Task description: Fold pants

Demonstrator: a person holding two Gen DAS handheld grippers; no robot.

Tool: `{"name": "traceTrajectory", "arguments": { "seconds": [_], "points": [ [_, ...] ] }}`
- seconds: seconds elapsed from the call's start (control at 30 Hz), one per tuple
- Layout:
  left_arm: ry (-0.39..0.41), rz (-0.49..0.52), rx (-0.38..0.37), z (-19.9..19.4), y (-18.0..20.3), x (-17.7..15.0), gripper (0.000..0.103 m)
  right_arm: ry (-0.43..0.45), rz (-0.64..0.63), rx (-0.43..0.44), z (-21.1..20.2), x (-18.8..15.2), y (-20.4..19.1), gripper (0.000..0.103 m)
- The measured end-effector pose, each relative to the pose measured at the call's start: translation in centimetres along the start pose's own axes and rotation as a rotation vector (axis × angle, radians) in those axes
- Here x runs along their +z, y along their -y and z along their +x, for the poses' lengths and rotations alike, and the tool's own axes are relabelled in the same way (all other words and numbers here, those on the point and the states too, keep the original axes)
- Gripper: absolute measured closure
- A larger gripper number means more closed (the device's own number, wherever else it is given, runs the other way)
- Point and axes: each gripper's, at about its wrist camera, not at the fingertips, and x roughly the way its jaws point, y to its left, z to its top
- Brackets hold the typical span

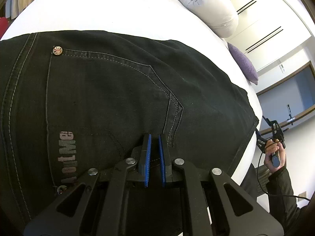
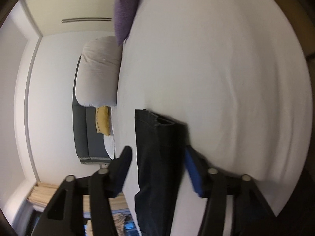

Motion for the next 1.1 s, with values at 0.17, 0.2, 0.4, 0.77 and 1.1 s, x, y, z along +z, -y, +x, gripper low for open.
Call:
{"name": "traceTrajectory", "arguments": {
  "seconds": [0.17, 0.2, 0.4, 0.77, 1.1],
  "points": [
    [0.002, -0.001, 0.0, 0.1, 0.0, -0.1, 0.095, 0.008, 0.016, -0.009, 0.9, 0.9, -0.4, 0.044],
    [0.004, -0.001, -0.001, 0.1, 0.0, -0.1, 0.095, 0.003, 0.011, -0.021, 1.1, 1.1, -0.5, 0.047],
    [0.005, 0.005, -0.002, 0.3, -0.1, -0.1, 0.095, -0.013, -0.023, -0.046, 1.8, 1.0, -0.4, 0.065],
    [0.004, 0.005, 0.002, 0.1, -0.1, -0.1, 0.095, -0.024, -0.103, -0.105, 4.0, 1.3, -1.4, 0.092],
    [0.0, -0.008, 0.003, 0.0, -0.2, 0.1, 0.095, -0.076, -0.784, -0.279, 5.0, -9.4, -13.0, 0.094]
  ]
}}
